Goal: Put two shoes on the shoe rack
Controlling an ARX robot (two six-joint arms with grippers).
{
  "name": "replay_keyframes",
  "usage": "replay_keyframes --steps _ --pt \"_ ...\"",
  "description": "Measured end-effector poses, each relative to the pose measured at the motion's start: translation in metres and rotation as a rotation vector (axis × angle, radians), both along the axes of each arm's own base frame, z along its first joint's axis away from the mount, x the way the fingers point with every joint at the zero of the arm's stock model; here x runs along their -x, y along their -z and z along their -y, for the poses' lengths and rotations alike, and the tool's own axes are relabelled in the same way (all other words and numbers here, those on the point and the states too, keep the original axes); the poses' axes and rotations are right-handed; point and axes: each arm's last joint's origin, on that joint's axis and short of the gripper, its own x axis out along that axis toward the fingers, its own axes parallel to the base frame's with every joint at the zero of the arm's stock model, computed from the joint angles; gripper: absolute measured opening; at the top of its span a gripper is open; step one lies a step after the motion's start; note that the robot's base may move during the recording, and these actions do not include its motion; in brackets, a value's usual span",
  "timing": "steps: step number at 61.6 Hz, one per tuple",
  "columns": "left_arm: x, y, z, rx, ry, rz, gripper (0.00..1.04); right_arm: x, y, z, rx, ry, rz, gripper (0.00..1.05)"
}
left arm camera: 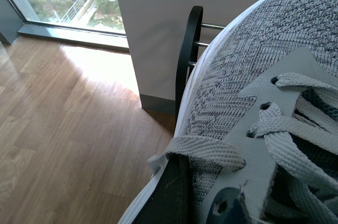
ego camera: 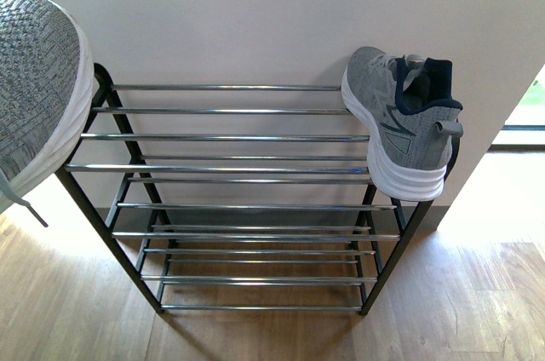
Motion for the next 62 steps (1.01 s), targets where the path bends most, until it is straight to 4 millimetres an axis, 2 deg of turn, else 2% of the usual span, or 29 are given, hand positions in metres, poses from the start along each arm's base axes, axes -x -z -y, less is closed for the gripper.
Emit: replay_keyframes --steps 24,35,44,50,54,58,62 --pt "0.000 0.000 0.000 0.000 0.001 0.000 0.02 0.013 0.003 0.000 0.000 0.000 -0.008 0.01" --pt "0.000 0.000 0.000 0.000 0.000 0.000 0.02 0.013 0.003 0.000 0.002 0.000 -0.006 0.40" --pt "0.000 0.000 0.000 -0.004 -0.011 0.002 0.02 0.013 0.003 0.000 0.002 -0.003 -0.005 0.76" --pt "0.000 0.000 0.000 -0.003 -0.007 0.001 0.02 0.013 0.003 0.000 0.002 -0.003 -0.005 0.97" --pt "0.000 0.000 0.000 -0.013 -0.015 0.004 0.02 0.013 0.003 0.000 0.002 -0.002 -0.006 0.95" --pt "-0.005 -0.002 0.004 -0.111 -0.123 0.043 0.02 0.013 0.003 0.000 0.002 0.006 -0.006 0.96" --pt "-0.020 -0.013 0.009 -0.128 -0.194 0.023 0.02 0.013 0.003 0.000 0.002 0.006 -0.006 0.96"
